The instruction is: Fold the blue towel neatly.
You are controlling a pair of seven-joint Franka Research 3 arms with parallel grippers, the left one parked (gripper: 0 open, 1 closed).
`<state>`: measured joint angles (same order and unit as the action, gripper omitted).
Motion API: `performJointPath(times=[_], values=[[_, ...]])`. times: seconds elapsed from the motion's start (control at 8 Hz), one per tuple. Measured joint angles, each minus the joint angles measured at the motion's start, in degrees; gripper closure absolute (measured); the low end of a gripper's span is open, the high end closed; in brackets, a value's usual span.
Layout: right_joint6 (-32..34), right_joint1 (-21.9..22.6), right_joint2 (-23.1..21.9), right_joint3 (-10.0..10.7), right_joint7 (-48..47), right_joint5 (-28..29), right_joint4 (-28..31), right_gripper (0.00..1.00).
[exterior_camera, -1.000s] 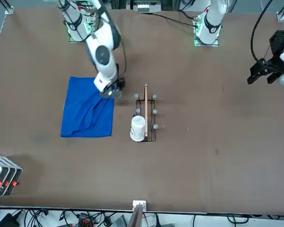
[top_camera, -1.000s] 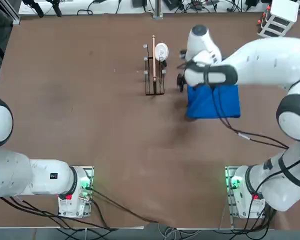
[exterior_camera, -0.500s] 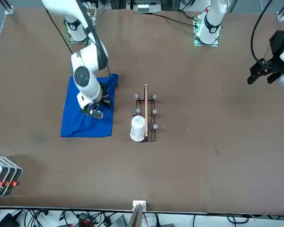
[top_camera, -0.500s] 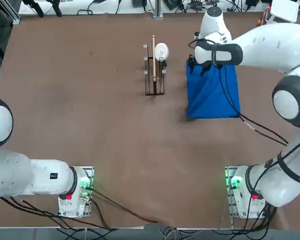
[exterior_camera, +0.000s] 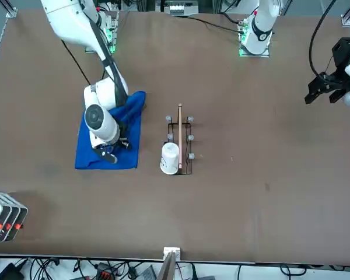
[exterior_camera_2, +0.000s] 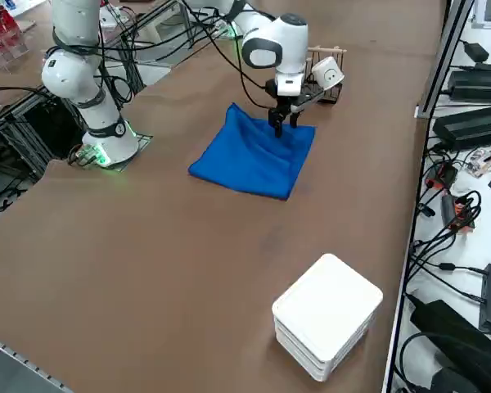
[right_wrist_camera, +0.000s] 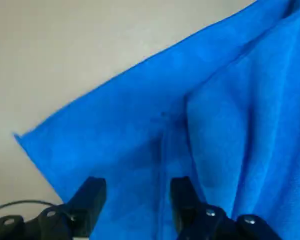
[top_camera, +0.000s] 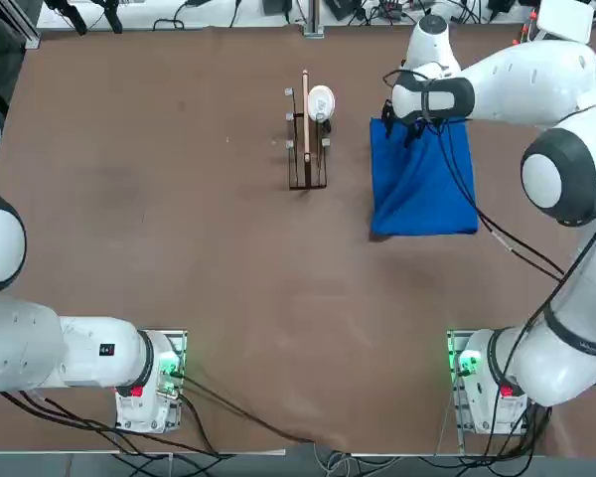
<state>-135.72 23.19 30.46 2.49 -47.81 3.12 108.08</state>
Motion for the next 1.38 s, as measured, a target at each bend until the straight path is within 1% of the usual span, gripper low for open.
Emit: performJointPath(times=[0.38, 0.75, 1.38], values=[[-3.48, -1.27, 0.68, -0.03, -6.73, 0.0, -0.03, 0.21], [-5.14, -1.32, 2.5, -0.07, -10.77, 0.01, -0.03, 0.21], [-4.45, -1.39, 2.74, -0.22, -14.16, 0.01, -0.04, 0.21]])
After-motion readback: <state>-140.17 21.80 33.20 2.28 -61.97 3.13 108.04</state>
